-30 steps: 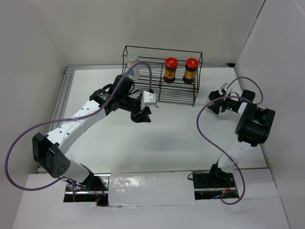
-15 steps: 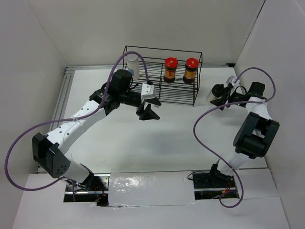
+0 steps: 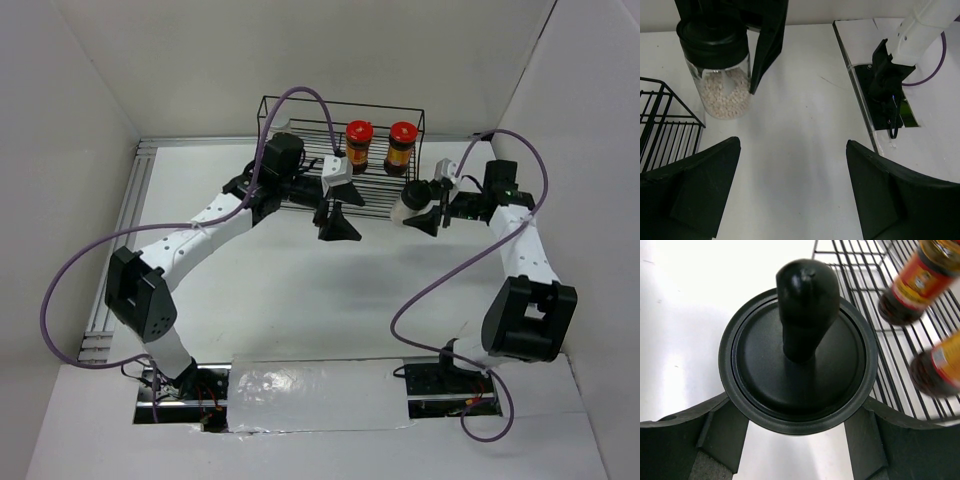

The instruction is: Organize the condiment bottles

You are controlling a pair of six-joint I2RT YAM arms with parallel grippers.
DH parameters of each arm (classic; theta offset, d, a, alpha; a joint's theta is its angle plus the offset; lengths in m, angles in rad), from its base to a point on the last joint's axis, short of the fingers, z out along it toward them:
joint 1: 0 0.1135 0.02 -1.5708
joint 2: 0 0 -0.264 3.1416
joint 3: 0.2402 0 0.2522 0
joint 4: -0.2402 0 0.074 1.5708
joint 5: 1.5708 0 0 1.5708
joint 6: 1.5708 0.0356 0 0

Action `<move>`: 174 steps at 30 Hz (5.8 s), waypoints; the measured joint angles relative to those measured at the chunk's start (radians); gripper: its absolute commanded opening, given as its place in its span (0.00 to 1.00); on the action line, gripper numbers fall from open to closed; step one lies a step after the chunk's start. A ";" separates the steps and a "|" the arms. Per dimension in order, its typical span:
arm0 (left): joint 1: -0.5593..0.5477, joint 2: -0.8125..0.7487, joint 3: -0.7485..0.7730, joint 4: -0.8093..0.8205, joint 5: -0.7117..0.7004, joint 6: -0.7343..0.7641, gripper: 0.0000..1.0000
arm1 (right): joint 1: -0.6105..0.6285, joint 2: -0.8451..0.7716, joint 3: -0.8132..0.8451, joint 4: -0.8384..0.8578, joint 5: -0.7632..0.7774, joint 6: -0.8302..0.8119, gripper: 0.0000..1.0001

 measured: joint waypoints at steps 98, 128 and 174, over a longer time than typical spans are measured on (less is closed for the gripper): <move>0.108 0.034 0.081 0.338 -1.032 -0.232 0.00 | 0.345 -0.345 -0.167 0.595 0.584 0.600 1.00; 0.142 0.197 -0.110 0.696 -0.960 -0.204 0.00 | 0.151 -0.356 -0.242 0.563 0.478 0.561 1.00; 0.150 0.264 -0.103 0.803 -0.981 -0.182 0.99 | 0.068 -0.358 -0.241 0.447 0.410 0.484 1.00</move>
